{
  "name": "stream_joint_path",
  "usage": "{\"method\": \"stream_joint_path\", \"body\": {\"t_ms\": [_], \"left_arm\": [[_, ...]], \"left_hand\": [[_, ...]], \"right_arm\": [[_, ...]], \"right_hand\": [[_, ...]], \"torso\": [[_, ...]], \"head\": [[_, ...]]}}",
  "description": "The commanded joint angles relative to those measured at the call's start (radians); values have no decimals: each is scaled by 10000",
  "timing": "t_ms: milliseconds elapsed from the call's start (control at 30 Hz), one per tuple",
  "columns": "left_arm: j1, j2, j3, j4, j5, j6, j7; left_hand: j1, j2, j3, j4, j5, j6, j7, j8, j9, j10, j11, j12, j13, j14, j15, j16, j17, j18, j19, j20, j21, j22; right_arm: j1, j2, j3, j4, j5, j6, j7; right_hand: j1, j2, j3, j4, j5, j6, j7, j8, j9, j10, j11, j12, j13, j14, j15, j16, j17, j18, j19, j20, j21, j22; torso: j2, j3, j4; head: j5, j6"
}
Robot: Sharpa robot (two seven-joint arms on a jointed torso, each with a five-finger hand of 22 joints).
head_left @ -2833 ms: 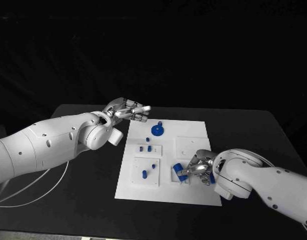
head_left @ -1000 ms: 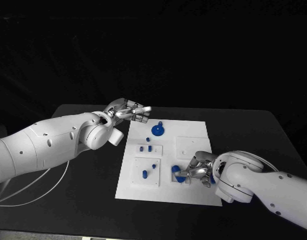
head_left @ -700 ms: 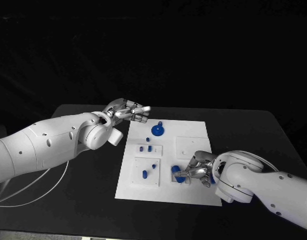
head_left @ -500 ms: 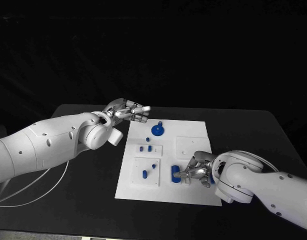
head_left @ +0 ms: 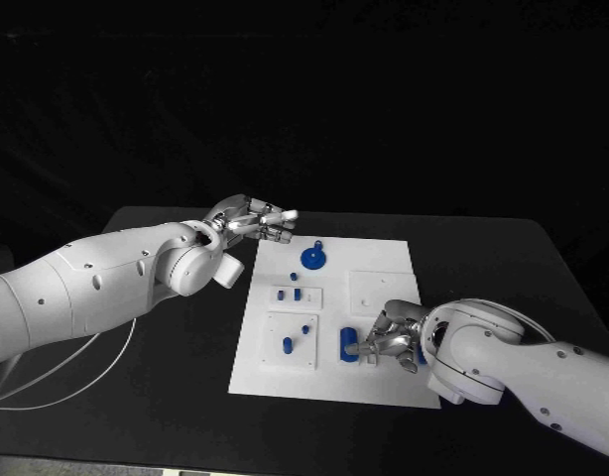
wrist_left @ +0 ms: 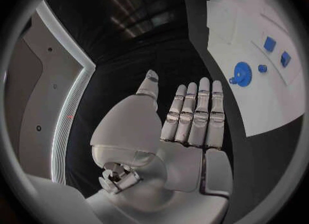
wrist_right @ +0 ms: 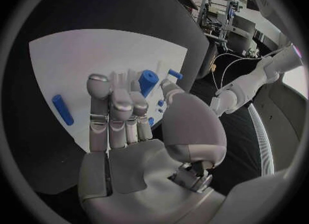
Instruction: Assemble the parts on the task board
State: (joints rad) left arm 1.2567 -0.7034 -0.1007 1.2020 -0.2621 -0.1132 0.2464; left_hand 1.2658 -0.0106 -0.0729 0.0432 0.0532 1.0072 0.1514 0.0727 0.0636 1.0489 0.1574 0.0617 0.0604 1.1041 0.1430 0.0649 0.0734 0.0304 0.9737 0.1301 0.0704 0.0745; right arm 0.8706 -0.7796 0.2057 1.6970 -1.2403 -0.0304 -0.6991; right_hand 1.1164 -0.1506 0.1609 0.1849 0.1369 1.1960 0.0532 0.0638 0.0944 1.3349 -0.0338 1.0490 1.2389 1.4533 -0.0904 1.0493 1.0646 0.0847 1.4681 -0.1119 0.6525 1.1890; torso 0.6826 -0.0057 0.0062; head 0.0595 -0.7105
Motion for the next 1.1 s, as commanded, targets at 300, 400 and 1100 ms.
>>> {"method": "stream_joint_path", "body": {"t_ms": [300,400,1100], "left_arm": [[6,-2,9,3,295,186,16],[6,-1,8,1,309,190,15],[5,5,5,-36,321,271,-60]], "left_hand": [[-58,-22,-26,102,-15,-15,12,9,0,-90,-14,-7,13,-56,12,-27,3,122,4,-2,33,-8],[-63,-15,-24,116,-15,-15,11,11,0,-90,-15,-7,14,-57,10,-27,3,123,4,-2,34,-7],[-102,14,-30,201,-13,-17,12,14,1,-91,-13,-5,14,-62,14,-26,6,123,-8,1,34,-7]], "right_arm": [[-10,78,2,-24,-161,341,13],[-10,141,1,-95,-186,282,-14],[-47,389,-2,-481,-106,335,231]], "right_hand": [[246,664,1212,-1673,-691,330,-110,-2,-84,117,-74,113,31,25,-49,18,7,-90,465,-48,89,51],[44,955,1289,-1994,-398,389,-153,-2,-93,160,-98,135,44,34,-59,35,2,-117,471,-60,124,70],[-626,1171,1513,-2056,531,501,-201,0,-95,269,-140,149,85,22,-85,58,-54,-154,466,-90,165,65]], "torso": [[1,-8,0],[4,-5,9],[6,-5,8]], "head": [[-33,-22],[-53,-9],[9,-38]]}}
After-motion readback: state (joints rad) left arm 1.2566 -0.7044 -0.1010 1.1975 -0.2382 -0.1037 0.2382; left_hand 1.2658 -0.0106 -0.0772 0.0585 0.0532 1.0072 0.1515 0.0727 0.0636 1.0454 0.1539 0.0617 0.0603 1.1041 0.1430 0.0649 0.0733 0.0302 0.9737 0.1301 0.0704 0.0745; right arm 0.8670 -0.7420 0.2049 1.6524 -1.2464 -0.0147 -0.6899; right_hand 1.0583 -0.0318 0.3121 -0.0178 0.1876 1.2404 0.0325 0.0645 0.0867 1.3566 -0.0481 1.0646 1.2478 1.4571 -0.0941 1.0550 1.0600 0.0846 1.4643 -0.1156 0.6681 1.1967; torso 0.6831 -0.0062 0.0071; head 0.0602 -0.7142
